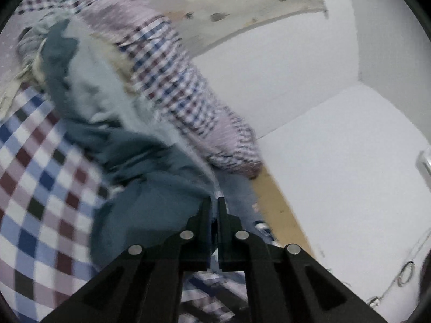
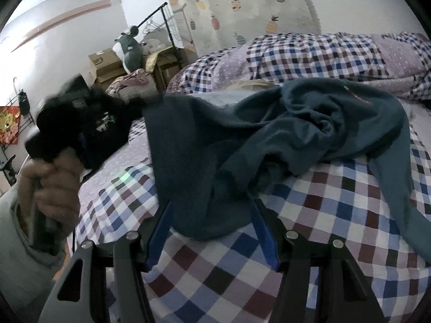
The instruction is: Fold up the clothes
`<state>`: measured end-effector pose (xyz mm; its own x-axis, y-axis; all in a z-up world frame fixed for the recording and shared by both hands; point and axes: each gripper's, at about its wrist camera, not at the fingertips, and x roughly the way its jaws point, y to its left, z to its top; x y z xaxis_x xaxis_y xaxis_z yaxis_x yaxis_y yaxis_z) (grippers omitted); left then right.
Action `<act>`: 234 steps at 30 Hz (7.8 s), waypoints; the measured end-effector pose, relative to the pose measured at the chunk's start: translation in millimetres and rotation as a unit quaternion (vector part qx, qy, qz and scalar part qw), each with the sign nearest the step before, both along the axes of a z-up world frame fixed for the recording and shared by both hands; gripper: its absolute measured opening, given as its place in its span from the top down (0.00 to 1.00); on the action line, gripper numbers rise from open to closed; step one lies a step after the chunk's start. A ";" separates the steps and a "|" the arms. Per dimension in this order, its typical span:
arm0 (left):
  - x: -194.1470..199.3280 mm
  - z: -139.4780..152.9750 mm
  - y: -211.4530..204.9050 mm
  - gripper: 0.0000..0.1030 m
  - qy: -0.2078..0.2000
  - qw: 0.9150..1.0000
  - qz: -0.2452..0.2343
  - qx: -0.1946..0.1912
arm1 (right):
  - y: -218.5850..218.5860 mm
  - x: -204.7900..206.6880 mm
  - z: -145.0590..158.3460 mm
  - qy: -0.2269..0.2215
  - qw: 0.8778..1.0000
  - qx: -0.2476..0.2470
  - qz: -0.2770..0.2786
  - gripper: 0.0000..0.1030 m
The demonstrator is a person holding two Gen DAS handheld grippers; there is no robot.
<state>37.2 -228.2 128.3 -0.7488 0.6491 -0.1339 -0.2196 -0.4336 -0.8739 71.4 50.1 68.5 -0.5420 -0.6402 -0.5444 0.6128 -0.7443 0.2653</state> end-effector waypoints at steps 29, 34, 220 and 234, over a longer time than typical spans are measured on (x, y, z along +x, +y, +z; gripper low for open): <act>34.6 87.8 15.7 1.00 0.136 0.987 0.037 0.079 | 29.1 25.7 25.1 0.078 0.984 0.111 -0.117 0.97; 37.0 77.7 7.1 1.00 0.126 0.986 0.067 0.092 | 88.2 45.6 83.9 0.165 0.965 0.070 -0.194 0.97; 165.9 -4.3 -15.3 0.15 -0.162 0.979 0.091 -0.079 | 80.4 98.4 131.5 0.084 0.992 0.009 -0.090 0.36; -20.0 8.8 21.7 0.14 -0.131 0.987 0.032 -0.084 | 135.2 -6.1 70.5 0.041 0.984 -0.071 -0.157 0.29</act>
